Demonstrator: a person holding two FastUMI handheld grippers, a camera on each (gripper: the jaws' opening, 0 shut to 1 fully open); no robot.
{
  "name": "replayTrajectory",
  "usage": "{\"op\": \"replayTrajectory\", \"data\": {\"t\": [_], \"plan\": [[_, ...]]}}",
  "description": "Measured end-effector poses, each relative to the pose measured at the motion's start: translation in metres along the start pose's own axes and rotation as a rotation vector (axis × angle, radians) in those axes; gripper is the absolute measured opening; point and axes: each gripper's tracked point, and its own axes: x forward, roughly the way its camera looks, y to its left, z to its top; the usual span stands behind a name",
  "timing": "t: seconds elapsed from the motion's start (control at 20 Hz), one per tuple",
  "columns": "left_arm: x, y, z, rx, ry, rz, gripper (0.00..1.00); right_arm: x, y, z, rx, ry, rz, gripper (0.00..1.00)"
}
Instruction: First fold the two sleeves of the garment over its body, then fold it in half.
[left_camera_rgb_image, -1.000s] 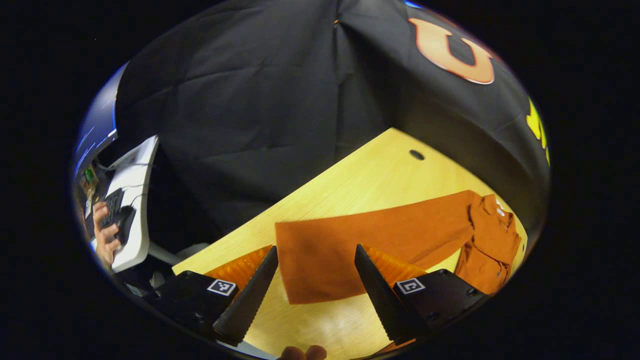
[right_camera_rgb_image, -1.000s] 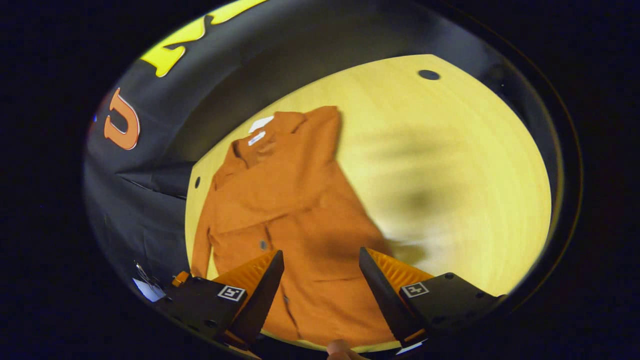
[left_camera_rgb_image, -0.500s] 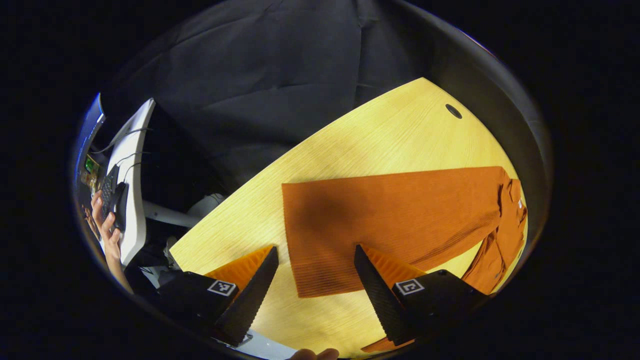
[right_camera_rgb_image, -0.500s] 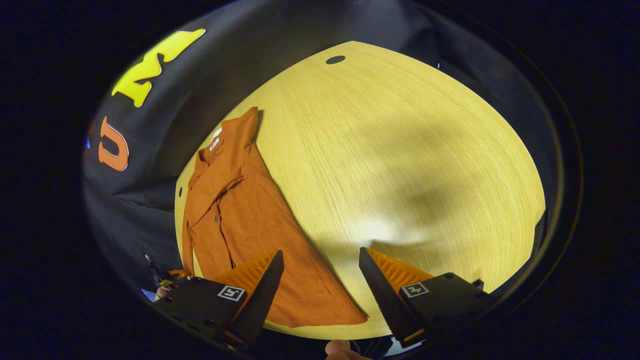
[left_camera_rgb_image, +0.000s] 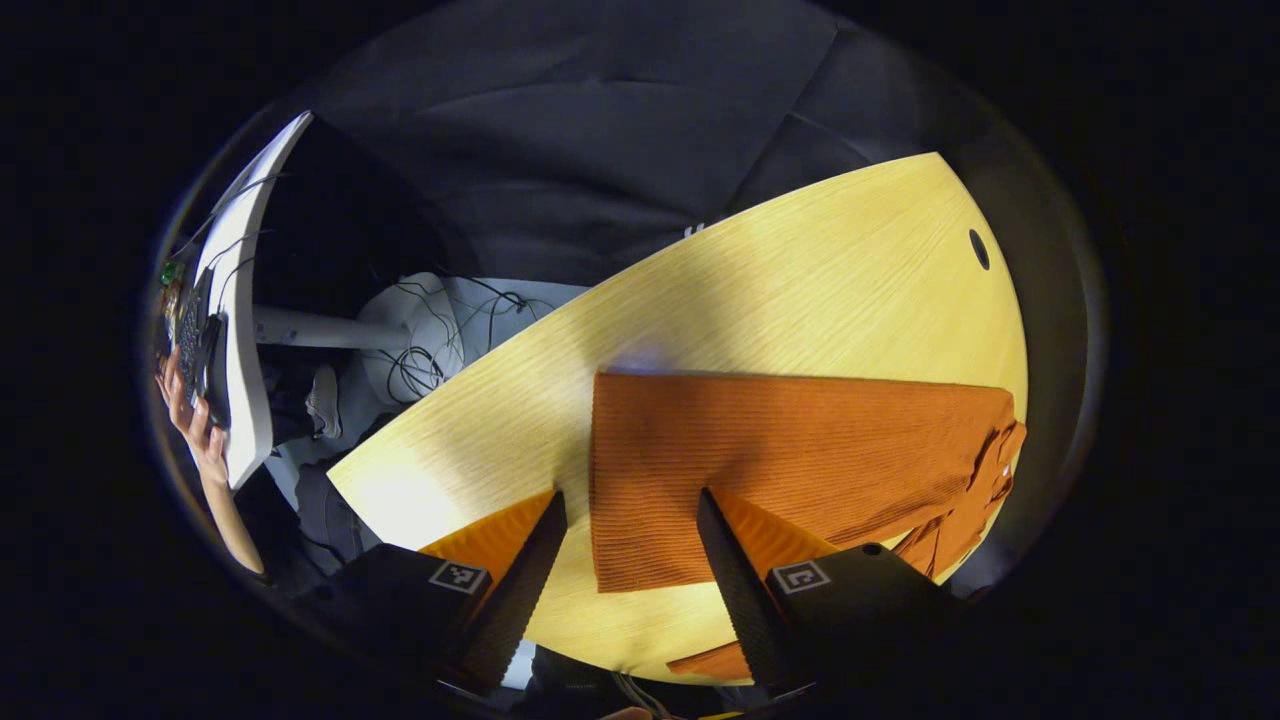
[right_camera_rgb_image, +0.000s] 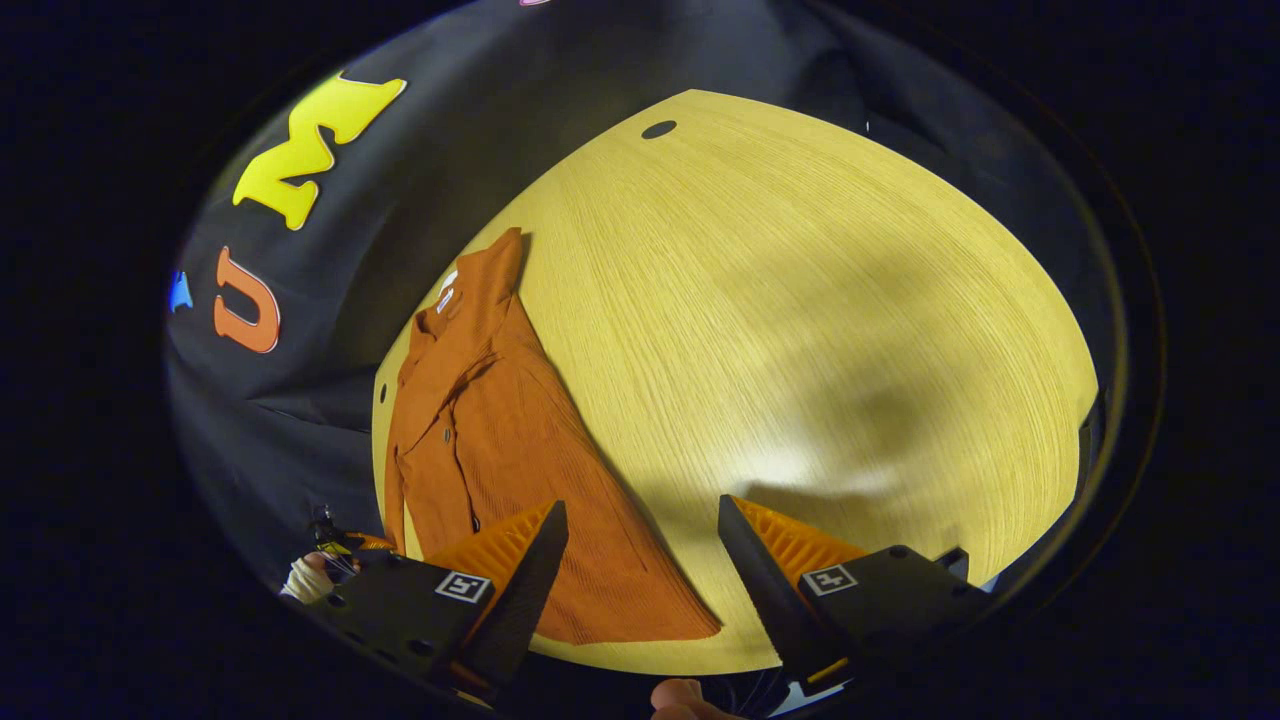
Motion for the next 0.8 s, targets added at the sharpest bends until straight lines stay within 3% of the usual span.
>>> {"op": "replayTrajectory", "data": {"t": [0.05, 0.1, 0.15, 0.3, 0.4, 0.45, 0.55, 0.65, 0.8], "plan": [[0.000, 0.008, -0.004, 0.011, 0.021, 0.045, 0.87, -0.002, -0.002, -0.002, -0.011, 0.001, 0.000, 0.96], [-0.004, 0.006, 0.001, 0.019, -0.001, 0.045, 0.77, -0.004, -0.004, -0.006, -0.028, 0.005, -0.003, 0.92], [0.002, 0.005, -0.002, 0.018, 0.013, 0.050, 0.71, -0.007, -0.006, -0.009, -0.046, 0.011, -0.004, 0.97], [0.002, -0.003, -0.001, 0.026, 0.008, 0.043, 0.65, -0.016, -0.018, -0.020, -0.082, 0.029, -0.023, 0.97], [0.003, -0.011, 0.000, 0.043, 0.011, 0.032, 0.51, -0.021, -0.025, -0.024, -0.087, 0.036, -0.034, 0.92], [0.003, -0.015, 0.000, 0.052, 0.011, 0.028, 0.29, -0.022, -0.028, -0.025, -0.084, 0.041, -0.038, 0.92], [0.003, -0.018, -0.002, 0.060, 0.007, 0.043, 0.18, -0.027, -0.036, -0.027, -0.076, 0.043, -0.042, 0.97], [0.004, -0.019, -0.002, 0.067, -0.004, 0.049, 0.10, -0.030, -0.043, -0.024, -0.071, 0.036, -0.048, 0.92], [-0.001, -0.037, -0.010, 0.095, -0.014, -0.013, 0.06, -0.032, -0.047, -0.022, -0.085, 0.036, -0.044, 0.92]]}}
